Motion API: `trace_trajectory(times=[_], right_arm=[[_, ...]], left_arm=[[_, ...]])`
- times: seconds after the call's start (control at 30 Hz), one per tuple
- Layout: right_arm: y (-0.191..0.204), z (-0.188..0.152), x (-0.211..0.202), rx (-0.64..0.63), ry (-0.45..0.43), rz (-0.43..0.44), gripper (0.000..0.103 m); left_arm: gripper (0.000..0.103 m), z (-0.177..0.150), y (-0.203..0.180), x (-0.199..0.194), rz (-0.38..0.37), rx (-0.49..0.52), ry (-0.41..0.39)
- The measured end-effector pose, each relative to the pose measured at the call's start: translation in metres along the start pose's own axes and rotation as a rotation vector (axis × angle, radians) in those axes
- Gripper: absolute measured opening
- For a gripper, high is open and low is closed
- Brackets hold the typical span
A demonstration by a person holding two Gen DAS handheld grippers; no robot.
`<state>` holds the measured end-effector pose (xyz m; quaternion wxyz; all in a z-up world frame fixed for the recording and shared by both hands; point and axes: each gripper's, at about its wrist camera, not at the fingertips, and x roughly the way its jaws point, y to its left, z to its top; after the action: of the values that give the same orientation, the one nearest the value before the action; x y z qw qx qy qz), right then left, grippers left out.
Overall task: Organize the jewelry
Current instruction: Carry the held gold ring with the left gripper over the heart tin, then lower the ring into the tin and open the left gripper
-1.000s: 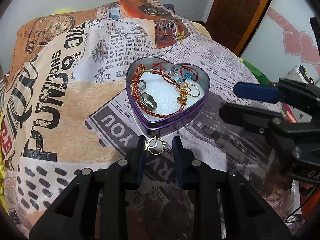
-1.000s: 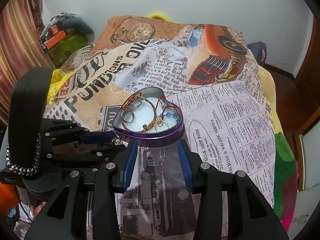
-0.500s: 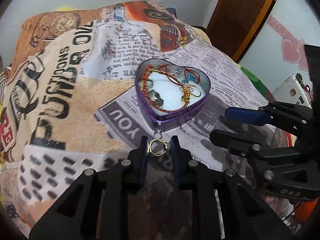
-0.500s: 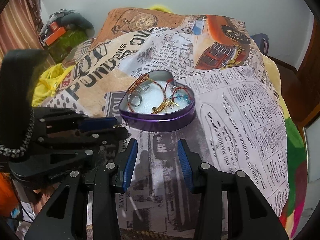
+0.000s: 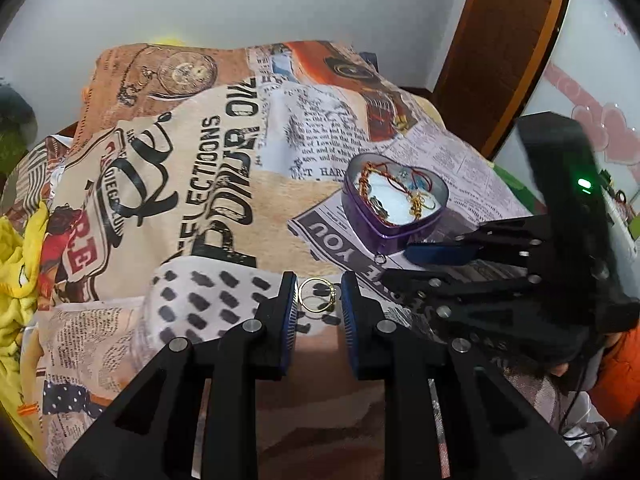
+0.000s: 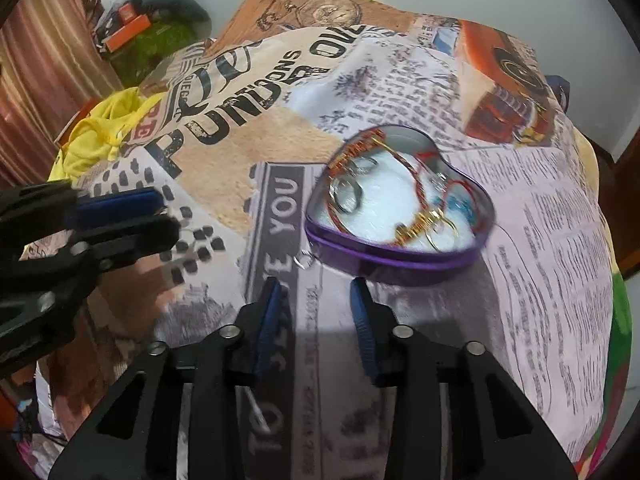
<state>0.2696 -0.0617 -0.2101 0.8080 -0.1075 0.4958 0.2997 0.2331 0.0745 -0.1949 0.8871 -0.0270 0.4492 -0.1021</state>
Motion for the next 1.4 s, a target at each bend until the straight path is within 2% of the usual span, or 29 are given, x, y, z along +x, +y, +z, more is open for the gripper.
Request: trace_trajectory(times=[0.03, 0.13, 0.3, 0.47, 0.63, 1.1, 1.4], right_arm=[[0.0, 0.003, 0.002, 0.007, 0.005, 0.009, 0.023], [-0.002, 0.008, 0.007, 0.029, 0.016, 0.016, 0.02], [0.005, 0.012, 0.013, 0.003, 0.016, -0.019, 0.01], [0.011, 0.011, 0.012, -0.031, 0.011, -0.048, 0.01], [0.007, 0.007, 0.003, -0.009, 0.0, -0.031, 0.01], [-0.037, 0.008, -0.074, 0.087, -0.201, -0.072, 0.01], [-0.054, 0.019, -0.085, 0.107, -0.275, -0.072, 0.01]], left_arm=[[0.021, 0.0, 0.002, -0.002, -0.004, -0.006, -0.009], [0.021, 0.0, 0.006, -0.005, -0.017, -0.017, -0.029], [0.021, -0.001, 0.01, -0.004, -0.031, -0.027, -0.04], [0.021, -0.001, 0.012, -0.003, -0.028, -0.037, -0.035], [0.021, 0.001, 0.006, -0.007, -0.012, -0.024, -0.038], [0.021, 0.039, -0.033, -0.014, -0.022, 0.023, -0.097], [0.021, 0.065, -0.045, -0.001, -0.045, 0.035, -0.121]])
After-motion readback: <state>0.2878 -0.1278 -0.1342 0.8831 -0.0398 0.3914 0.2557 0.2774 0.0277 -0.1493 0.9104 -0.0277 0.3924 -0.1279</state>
